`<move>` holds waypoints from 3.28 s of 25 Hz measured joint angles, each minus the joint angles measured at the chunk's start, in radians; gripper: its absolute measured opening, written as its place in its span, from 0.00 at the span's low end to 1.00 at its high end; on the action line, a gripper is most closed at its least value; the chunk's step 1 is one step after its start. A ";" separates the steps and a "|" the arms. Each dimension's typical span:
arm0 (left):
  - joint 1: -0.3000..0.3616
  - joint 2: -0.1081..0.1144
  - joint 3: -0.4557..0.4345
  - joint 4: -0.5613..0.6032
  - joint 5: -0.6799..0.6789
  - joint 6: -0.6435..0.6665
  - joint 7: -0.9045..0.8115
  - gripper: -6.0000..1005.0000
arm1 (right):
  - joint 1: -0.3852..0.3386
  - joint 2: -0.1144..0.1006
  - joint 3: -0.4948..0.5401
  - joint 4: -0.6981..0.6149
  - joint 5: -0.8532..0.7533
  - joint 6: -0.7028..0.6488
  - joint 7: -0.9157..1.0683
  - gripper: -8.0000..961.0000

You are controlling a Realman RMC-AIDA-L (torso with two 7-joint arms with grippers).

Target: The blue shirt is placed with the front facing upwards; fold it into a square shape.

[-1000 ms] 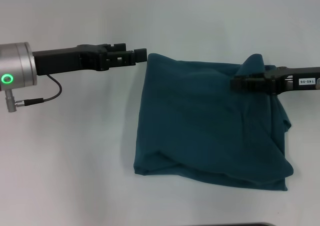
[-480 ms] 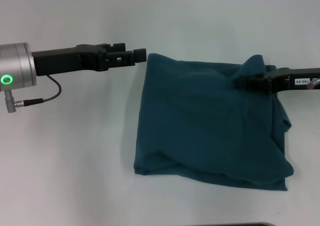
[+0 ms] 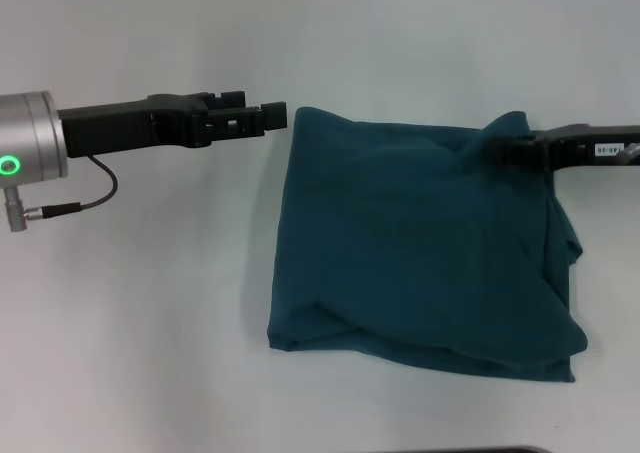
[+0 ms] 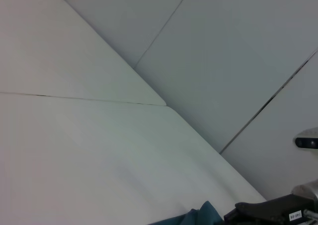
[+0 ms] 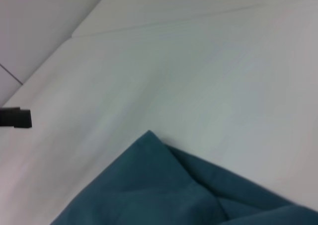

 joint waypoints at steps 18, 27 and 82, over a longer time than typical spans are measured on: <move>-0.001 -0.012 0.000 0.002 -0.002 -0.001 0.013 0.93 | -0.011 0.007 -0.006 -0.040 0.091 -0.091 -0.051 0.11; 0.003 -0.016 0.011 0.004 -0.003 0.015 0.024 0.93 | -0.028 -0.006 -0.066 -0.039 0.090 -0.143 -0.051 0.16; -0.068 -0.028 0.262 0.363 0.005 0.003 0.262 0.91 | 0.088 0.021 -0.039 -0.026 0.094 -0.033 -0.037 0.39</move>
